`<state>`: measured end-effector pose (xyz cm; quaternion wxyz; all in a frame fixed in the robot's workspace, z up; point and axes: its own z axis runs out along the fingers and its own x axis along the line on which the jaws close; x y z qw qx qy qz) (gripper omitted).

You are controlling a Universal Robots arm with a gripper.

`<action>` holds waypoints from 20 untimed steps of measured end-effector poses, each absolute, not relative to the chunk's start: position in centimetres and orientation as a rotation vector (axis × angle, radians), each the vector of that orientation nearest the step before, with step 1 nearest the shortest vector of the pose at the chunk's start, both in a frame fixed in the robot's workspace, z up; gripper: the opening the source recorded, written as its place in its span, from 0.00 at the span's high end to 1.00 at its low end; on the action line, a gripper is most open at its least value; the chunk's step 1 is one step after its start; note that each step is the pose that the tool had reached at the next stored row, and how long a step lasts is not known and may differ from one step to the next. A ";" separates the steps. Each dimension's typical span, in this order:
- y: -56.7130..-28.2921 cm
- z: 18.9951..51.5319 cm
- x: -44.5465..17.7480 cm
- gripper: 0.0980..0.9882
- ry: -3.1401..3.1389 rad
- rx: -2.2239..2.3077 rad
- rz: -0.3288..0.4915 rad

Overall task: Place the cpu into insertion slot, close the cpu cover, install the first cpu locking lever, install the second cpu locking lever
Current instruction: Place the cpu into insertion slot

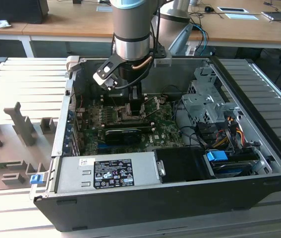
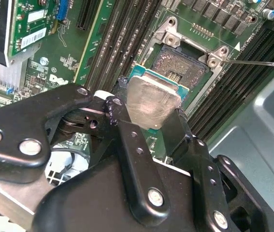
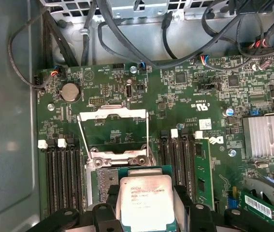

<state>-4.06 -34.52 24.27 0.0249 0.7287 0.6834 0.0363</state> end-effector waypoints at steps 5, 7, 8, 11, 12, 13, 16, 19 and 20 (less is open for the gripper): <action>-34.4 23.6 -4.3 0.52 2.114 2.253 0.112; -34.4 23.6 -4.3 0.52 2.114 2.253 0.112; -34.3 23.5 -4.3 0.52 2.114 2.254 0.112; -34.2 23.5 -4.3 0.52 2.114 2.253 0.112; -34.2 23.5 -4.3 0.52 2.114 2.253 0.112; -34.2 23.4 -4.3 0.52 2.114 2.253 0.112; -34.2 23.3 -4.4 0.52 2.114 2.253 0.112; -34.1 23.1 -4.4 0.52 2.114 2.254 0.112; -34.1 23.1 -4.4 0.52 2.114 2.254 0.112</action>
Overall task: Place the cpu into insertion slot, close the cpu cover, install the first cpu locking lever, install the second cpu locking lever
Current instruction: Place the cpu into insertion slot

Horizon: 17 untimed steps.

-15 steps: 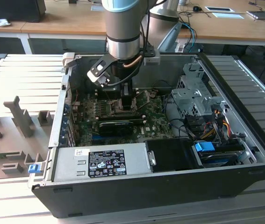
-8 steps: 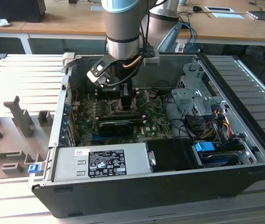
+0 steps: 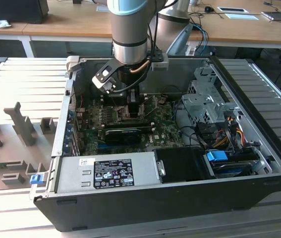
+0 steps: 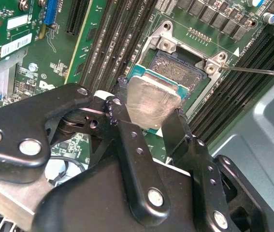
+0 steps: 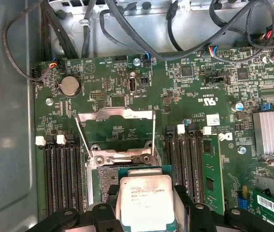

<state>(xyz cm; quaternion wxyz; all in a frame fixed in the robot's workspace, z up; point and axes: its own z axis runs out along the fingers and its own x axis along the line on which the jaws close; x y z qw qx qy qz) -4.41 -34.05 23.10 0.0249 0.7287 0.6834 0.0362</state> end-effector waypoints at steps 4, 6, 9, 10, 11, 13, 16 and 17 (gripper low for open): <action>-33.7 22.9 -4.4 0.52 2.115 2.253 0.112; -33.3 22.7 -4.4 0.52 2.119 2.248 0.112; -33.0 22.6 -4.4 0.52 2.120 2.248 0.113; -33.0 22.5 -4.5 0.52 2.122 2.247 0.113; -33.0 22.5 -4.5 0.52 2.123 2.246 0.113; -33.0 22.4 -4.6 0.52 2.124 2.245 0.113; -33.0 22.2 -4.6 0.52 2.124 2.245 0.113; -33.0 22.2 -4.6 0.52 2.124 2.245 0.113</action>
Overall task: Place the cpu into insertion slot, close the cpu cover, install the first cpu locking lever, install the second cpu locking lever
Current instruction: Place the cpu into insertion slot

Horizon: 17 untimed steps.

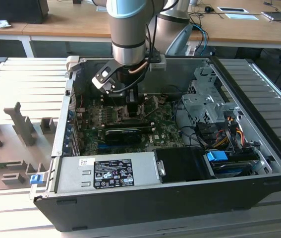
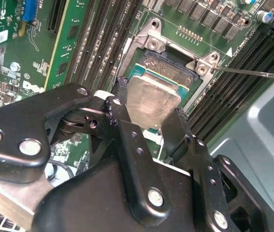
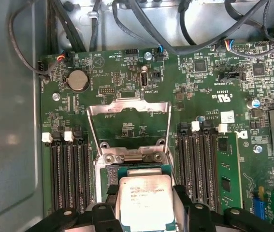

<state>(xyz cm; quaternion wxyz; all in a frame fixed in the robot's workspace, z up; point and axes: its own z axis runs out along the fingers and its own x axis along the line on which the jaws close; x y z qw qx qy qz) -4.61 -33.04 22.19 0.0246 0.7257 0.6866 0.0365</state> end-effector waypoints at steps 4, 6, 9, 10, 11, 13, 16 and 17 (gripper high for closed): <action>-33.0 22.0 -4.7 0.52 2.124 2.245 0.113; -33.0 21.9 -4.7 0.52 2.124 2.245 0.113; -32.9 21.7 -4.7 0.52 2.124 2.245 0.113; -32.8 21.6 -4.9 0.52 2.124 2.244 0.113; -32.8 21.6 -4.9 0.52 2.123 2.244 0.113; -32.7 21.4 -5.2 0.52 2.123 2.244 0.113; -32.4 21.0 -5.2 0.52 2.124 2.244 0.113; -32.3 20.9 -5.2 0.52 2.123 2.243 0.112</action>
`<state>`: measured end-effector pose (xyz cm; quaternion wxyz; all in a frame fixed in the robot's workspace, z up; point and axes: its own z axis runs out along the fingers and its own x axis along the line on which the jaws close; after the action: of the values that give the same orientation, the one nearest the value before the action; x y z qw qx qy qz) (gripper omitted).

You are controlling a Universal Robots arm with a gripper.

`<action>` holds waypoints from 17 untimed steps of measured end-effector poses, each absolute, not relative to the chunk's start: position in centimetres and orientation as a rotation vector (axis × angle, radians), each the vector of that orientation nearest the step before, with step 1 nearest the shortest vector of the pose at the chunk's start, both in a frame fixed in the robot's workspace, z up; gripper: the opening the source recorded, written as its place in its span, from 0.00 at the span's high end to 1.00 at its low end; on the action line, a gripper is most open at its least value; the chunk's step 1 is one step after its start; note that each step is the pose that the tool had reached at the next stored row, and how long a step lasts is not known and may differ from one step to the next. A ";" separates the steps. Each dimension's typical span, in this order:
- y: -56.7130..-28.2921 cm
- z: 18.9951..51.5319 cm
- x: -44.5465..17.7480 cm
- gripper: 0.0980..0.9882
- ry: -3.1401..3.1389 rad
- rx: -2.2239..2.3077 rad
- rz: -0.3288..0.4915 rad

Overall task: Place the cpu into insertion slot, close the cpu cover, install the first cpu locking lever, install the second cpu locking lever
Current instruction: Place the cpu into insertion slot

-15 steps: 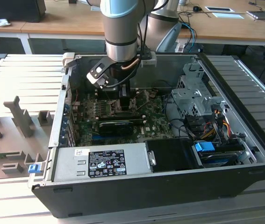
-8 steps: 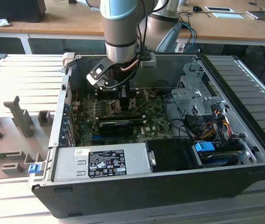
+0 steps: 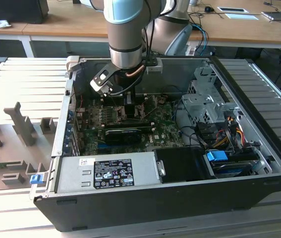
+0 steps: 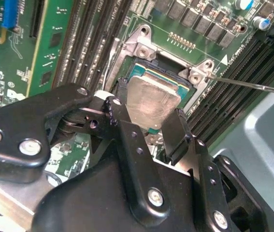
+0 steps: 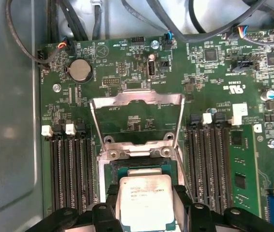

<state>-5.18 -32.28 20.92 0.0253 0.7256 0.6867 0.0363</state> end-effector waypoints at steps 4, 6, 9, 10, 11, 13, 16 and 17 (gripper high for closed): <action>-32.2 20.7 -5.1 0.52 2.121 2.240 0.105; -32.2 20.4 -5.0 0.52 2.119 2.238 0.102; -32.2 20.3 -5.0 0.52 2.119 2.237 0.101; -32.2 20.3 -5.0 0.51 2.119 2.237 0.102; -32.2 20.3 -5.0 0.44 2.119 2.238 0.102; -32.1 20.2 -5.0 0.44 2.122 2.238 0.106; -31.9 20.1 -5.0 0.44 2.126 2.237 0.108; -31.8 20.1 -5.0 0.44 2.127 2.236 0.109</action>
<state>-4.97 -31.80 20.12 0.0268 0.7239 0.6885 0.0352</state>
